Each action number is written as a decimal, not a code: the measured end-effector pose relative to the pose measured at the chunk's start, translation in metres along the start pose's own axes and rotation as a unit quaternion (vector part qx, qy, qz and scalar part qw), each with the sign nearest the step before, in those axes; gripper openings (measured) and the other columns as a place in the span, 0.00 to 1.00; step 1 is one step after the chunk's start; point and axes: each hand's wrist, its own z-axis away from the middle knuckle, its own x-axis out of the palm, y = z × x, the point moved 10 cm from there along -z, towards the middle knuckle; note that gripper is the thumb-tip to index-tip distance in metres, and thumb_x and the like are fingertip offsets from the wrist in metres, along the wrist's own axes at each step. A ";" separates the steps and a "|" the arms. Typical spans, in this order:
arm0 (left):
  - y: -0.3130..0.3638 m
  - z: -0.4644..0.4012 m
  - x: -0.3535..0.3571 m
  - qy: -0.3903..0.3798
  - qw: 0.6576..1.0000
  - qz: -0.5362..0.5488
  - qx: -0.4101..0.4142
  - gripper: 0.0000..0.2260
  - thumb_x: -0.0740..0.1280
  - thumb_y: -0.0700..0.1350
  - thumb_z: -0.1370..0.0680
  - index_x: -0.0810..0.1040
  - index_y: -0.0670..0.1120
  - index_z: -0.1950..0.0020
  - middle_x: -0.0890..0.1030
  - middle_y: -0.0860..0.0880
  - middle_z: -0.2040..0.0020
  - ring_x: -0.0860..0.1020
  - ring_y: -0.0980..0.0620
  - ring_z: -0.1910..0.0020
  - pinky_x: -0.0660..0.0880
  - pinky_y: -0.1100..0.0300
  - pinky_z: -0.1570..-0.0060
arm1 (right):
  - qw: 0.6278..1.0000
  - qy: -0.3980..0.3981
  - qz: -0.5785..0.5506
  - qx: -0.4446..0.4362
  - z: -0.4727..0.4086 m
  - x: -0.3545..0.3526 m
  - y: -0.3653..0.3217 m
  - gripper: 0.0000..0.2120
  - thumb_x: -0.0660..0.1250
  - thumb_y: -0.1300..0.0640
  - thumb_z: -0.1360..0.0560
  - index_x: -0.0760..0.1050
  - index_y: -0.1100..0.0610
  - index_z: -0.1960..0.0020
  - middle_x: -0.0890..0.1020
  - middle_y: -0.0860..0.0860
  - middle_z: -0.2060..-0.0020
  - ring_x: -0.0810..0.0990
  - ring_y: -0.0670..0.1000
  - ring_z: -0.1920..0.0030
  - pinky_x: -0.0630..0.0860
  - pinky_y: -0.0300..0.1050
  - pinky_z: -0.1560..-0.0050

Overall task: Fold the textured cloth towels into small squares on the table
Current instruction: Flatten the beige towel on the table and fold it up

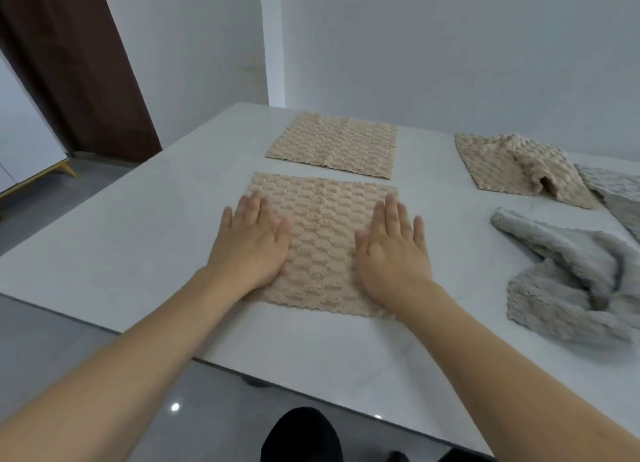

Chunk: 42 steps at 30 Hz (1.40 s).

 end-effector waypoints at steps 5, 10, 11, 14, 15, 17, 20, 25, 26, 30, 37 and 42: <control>0.002 0.034 0.016 -0.024 0.998 -0.022 0.059 0.32 0.36 0.62 0.20 0.43 0.48 0.19 0.43 0.52 0.19 0.40 0.55 0.21 0.39 0.50 0.23 | 0.994 -0.070 -0.005 -0.085 0.034 0.024 -0.025 0.28 0.39 0.46 0.18 0.38 0.54 0.21 0.40 0.48 0.22 0.36 0.49 0.23 0.35 0.52 0.24; -0.044 0.031 -0.003 -0.057 0.993 -0.100 -0.035 0.32 0.39 0.61 0.19 0.42 0.43 0.20 0.42 0.46 0.19 0.41 0.48 0.21 0.38 0.47 0.24 | 0.991 -0.120 0.052 -0.004 0.034 0.013 0.030 0.29 0.38 0.45 0.18 0.37 0.56 0.21 0.38 0.50 0.22 0.36 0.50 0.23 0.35 0.55 0.24; -0.035 0.031 -0.009 -0.043 0.994 -0.101 -0.023 0.32 0.39 0.60 0.18 0.43 0.42 0.20 0.41 0.45 0.19 0.41 0.48 0.21 0.38 0.47 0.24 | 0.992 -0.109 0.062 0.001 0.032 0.007 0.029 0.30 0.39 0.45 0.18 0.37 0.58 0.21 0.38 0.51 0.22 0.36 0.51 0.23 0.35 0.55 0.24; 0.020 0.034 -0.027 0.020 0.996 -0.045 0.076 0.31 0.41 0.59 0.17 0.46 0.41 0.20 0.45 0.45 0.19 0.43 0.48 0.21 0.41 0.48 0.23 | 0.998 -0.045 0.009 -0.037 0.028 -0.017 -0.003 0.29 0.41 0.47 0.17 0.39 0.58 0.21 0.39 0.52 0.22 0.37 0.51 0.22 0.37 0.53 0.24; 0.035 0.037 -0.030 0.030 0.993 -0.011 0.111 0.30 0.44 0.58 0.17 0.51 0.41 0.20 0.48 0.44 0.19 0.47 0.47 0.21 0.44 0.49 0.23 | 0.996 -0.041 -0.021 -0.072 0.028 -0.020 -0.018 0.29 0.41 0.47 0.17 0.40 0.57 0.21 0.40 0.51 0.22 0.38 0.51 0.22 0.38 0.52 0.23; 0.049 0.046 -0.027 0.023 0.986 0.048 0.156 0.26 0.51 0.57 0.17 0.63 0.41 0.26 0.60 0.46 0.22 0.58 0.46 0.24 0.55 0.53 0.25 | 0.984 -0.085 -0.068 -0.143 0.036 -0.008 -0.039 0.29 0.45 0.45 0.17 0.43 0.55 0.21 0.43 0.47 0.22 0.41 0.50 0.22 0.42 0.51 0.23; 0.038 0.063 -0.035 0.061 0.981 0.063 0.171 0.13 0.61 0.57 0.23 0.72 0.50 0.45 0.70 0.54 0.42 0.69 0.53 0.41 0.70 0.58 0.44 | 0.978 -0.130 -0.061 -0.154 0.050 0.011 -0.023 0.32 0.54 0.37 0.22 0.55 0.52 0.24 0.55 0.47 0.27 0.50 0.50 0.26 0.49 0.50 0.25; 0.047 0.074 -0.022 -0.059 0.974 -0.043 0.215 0.08 0.64 0.50 0.29 0.69 0.51 0.53 0.69 0.56 0.53 0.70 0.53 0.51 0.66 0.61 0.57 | 0.973 0.000 -0.062 -0.224 0.045 -0.024 -0.033 0.14 0.64 0.42 0.26 0.68 0.49 0.47 0.67 0.44 0.49 0.65 0.48 0.46 0.64 0.46 0.38; 0.049 0.073 -0.020 -0.072 0.971 -0.071 0.215 0.08 0.63 0.48 0.29 0.70 0.51 0.51 0.70 0.54 0.52 0.70 0.52 0.51 0.68 0.60 0.57 | 0.970 -0.031 -0.057 -0.235 0.045 -0.020 -0.040 0.12 0.64 0.42 0.26 0.68 0.48 0.50 0.70 0.44 0.52 0.67 0.48 0.48 0.66 0.46 0.42; 0.054 0.064 -0.021 -0.058 0.969 -0.112 0.213 0.07 0.61 0.41 0.28 0.70 0.48 0.50 0.75 0.50 0.51 0.75 0.48 0.51 0.72 0.54 0.58 | 0.963 -0.131 0.005 -0.234 0.052 -0.006 -0.048 0.18 0.65 0.37 0.31 0.67 0.46 0.49 0.72 0.44 0.51 0.68 0.48 0.49 0.65 0.45 0.43; 0.042 0.043 -0.007 -0.157 0.984 -0.003 0.087 0.10 0.57 0.37 0.27 0.71 0.48 0.66 0.77 0.50 0.61 0.75 0.48 0.59 0.69 0.57 0.63 | 0.965 -0.208 0.035 -0.159 0.048 -0.010 -0.021 0.12 0.58 0.61 0.27 0.73 0.53 0.45 0.76 0.50 0.48 0.74 0.54 0.46 0.72 0.45 0.49; 0.044 0.032 -0.016 -0.161 0.981 0.080 0.076 0.13 0.58 0.42 0.25 0.67 0.46 0.70 0.72 0.50 0.69 0.71 0.49 0.67 0.66 0.58 0.65 | 0.969 -0.234 -0.040 -0.066 0.026 -0.019 0.016 0.09 0.62 0.58 0.28 0.68 0.55 0.66 0.74 0.50 0.67 0.70 0.49 0.66 0.65 0.42 0.66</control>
